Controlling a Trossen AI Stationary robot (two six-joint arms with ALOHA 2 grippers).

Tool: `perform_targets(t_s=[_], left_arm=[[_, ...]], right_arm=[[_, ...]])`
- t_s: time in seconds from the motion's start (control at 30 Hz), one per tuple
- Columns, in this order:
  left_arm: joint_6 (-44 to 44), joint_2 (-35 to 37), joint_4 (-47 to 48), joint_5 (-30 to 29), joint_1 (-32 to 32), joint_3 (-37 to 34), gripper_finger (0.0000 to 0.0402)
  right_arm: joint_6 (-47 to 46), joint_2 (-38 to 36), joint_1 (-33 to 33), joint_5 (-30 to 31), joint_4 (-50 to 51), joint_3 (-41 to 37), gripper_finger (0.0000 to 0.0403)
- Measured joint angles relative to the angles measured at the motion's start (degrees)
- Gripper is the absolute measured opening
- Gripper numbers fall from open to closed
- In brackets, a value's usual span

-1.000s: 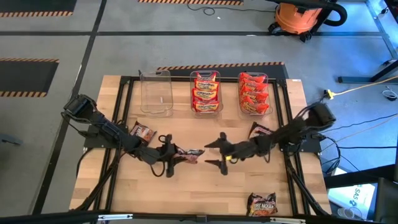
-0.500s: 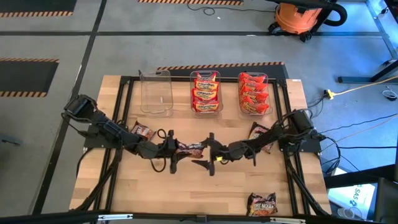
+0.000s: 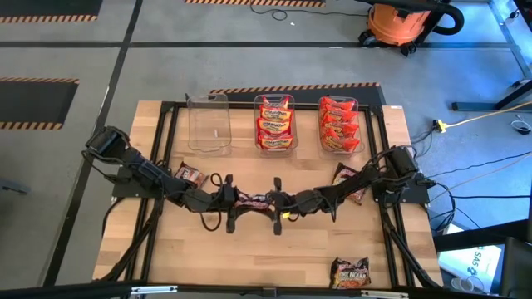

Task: Sort Maruchan noodles
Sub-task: Put the black noodle pack into the left transparent bin

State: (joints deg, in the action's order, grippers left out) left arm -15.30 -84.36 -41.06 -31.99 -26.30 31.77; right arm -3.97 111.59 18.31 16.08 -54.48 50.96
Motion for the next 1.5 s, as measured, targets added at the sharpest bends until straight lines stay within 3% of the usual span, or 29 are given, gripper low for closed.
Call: perform_targets(t_s=[0.13, 0.43, 0.63, 0.83, 0.97, 1.07, 1.3, 1.5], left_arm=[[-3.42, 0.05, -0.11, 0.31, 0.00, 0.00, 0.0185], [-3.97, 4.81, 3.49, 2.92, -0.78, 0.04, 0.0269], [-3.58, 10.82, 11.32, 2.01, -2.22, 0.00, 0.0276], [-0.63, 14.50, 9.50, -4.65, -1.94, 0.02, 0.0275], [-0.61, 14.77, 10.88, 1.51, 0.80, 1.14, 0.0275], [-0.66, 13.24, 19.95, 8.58, 3.67, 6.41, 0.0274], [-0.60, 3.43, 50.55, 17.53, 7.01, 26.14, 0.0274], [-0.58, -6.09, 70.03, 19.48, 8.85, 40.24, 0.0274]], right_arm=[[0.16, 0.00, 0.02, -0.23, 0.44, 0.00, 0.0053], [-0.48, 0.00, 0.04, -0.70, 4.76, -0.02, 0.0055], [-3.59, 0.00, 0.04, -0.72, 9.40, -0.02, 0.0052], [-4.68, 0.00, 0.04, -0.70, 13.25, -0.07, 0.0054], [-4.69, 0.00, 0.04, -0.70, 13.18, -0.07, 0.0049], [-4.70, 0.00, 0.04, -0.70, 13.07, -0.07, 0.0055], [-4.70, 0.00, 0.04, -0.70, 13.12, -0.07, 0.0055], [-4.69, 0.00, 0.04, -0.71, 13.22, -0.07, 0.0057]])
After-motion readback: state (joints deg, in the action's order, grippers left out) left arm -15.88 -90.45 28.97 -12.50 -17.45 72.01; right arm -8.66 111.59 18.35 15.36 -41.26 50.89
